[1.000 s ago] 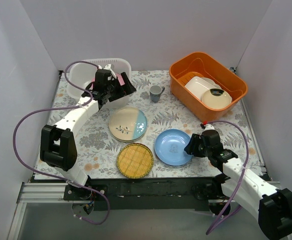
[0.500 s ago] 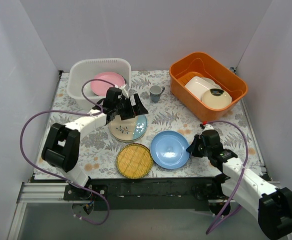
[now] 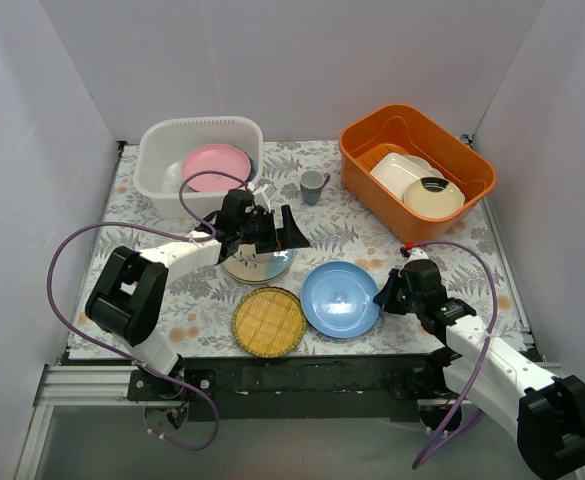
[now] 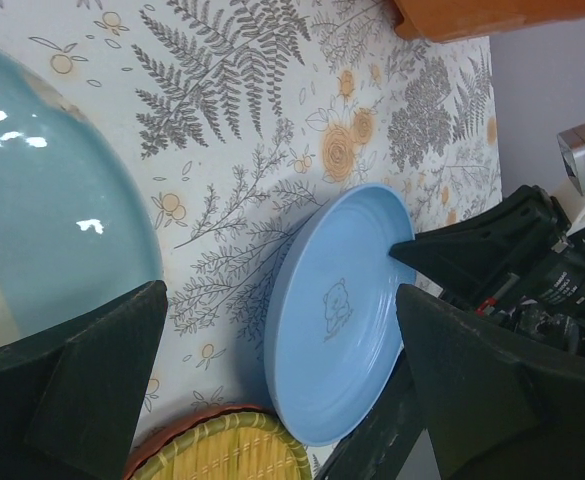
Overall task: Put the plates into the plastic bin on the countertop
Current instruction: Pick up the plate at the center of the board.
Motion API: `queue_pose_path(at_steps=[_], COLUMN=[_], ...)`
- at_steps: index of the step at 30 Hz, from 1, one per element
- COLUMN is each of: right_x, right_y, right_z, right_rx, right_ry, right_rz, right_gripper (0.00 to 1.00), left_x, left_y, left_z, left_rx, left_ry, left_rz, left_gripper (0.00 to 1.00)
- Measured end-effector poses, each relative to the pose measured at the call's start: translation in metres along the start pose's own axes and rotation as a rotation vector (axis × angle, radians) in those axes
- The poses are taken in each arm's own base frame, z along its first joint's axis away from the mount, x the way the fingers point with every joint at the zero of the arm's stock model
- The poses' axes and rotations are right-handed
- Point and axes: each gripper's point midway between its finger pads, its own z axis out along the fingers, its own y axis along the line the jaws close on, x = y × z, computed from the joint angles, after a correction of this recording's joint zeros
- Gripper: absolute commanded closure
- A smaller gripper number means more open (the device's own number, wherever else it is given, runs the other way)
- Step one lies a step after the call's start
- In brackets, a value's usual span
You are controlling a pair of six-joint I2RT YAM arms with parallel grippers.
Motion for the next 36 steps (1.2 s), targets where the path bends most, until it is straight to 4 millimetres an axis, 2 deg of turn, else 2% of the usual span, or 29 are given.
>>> queue_pose_path(at_steps=[18, 29, 36], right_x=[-0.009, -0.036, -0.047], right_y=[0.002, 0.011, 0.017], right_z=[-0.004, -0.013, -0.017], right_rx=[0.000, -0.004, -0.019], right_ry=[-0.028, -0.105, -0.131], right_rz=[-0.023, -0.054, -0.054], right_gripper=[0.99, 0.99, 0.99], left_x=[0.016, 0.023, 0.036], left_y=[-0.013, -0.020, -0.025], left_z=[0.002, 0.003, 0.005], left_rx=[0.074, 0.101, 0.115], left_ry=[0.040, 0.064, 0.095], left_rz=[0.031, 0.037, 0.038], left_gripper=[0.02, 0.03, 0.05])
